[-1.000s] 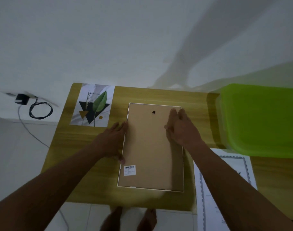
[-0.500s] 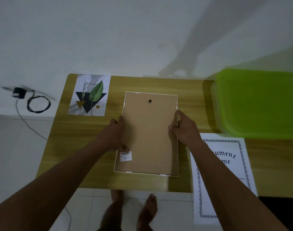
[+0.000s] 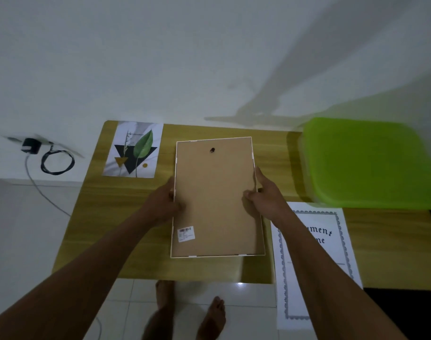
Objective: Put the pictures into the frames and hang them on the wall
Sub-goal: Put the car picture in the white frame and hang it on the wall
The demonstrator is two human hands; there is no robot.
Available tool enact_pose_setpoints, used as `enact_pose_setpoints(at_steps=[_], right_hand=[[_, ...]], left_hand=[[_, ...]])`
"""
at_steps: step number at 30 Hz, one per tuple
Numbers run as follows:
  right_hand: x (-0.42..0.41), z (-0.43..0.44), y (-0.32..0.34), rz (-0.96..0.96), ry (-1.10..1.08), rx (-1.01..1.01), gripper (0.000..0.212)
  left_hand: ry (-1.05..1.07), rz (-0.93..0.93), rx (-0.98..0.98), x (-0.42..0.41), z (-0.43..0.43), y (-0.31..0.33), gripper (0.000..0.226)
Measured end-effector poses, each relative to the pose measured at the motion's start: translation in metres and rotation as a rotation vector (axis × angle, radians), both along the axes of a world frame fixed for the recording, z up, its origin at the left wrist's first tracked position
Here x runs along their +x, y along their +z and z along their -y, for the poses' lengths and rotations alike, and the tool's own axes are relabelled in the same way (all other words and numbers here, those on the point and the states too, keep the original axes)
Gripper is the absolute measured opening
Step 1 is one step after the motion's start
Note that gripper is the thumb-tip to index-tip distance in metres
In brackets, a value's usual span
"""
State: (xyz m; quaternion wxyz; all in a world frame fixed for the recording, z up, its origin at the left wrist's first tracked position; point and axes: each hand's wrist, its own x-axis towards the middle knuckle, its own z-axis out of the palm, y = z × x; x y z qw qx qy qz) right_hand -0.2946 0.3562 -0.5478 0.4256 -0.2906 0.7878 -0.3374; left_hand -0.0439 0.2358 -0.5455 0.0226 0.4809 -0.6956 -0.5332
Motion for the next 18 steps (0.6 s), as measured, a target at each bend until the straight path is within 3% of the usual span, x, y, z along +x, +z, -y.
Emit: enact_pose_setpoints(at_steps=[6,10,14,18], right_hand=[[0.009,-0.015,0.028,0.229,-0.340,-0.210,0.062],[0.012,-0.019,0.055,0.260,-0.441,-0.278,0.052],[0.017,-0.025,0.089,0.139,-0.424,-0.293,0.045],[0.036,-0.025,0.142,-0.116,-0.288,-0.273,0.043]], left_hand=[[0.201,-0.244,0.081,0.000,-0.008,0.042,0.077],[0.305,-0.398,0.205,0.005,-0.015,0.077,0.071],[0.211,-0.472,0.328,0.010,-0.027,0.119,0.078],[0.171,-0.502,0.132,0.002,-0.032,0.161,0.081]])
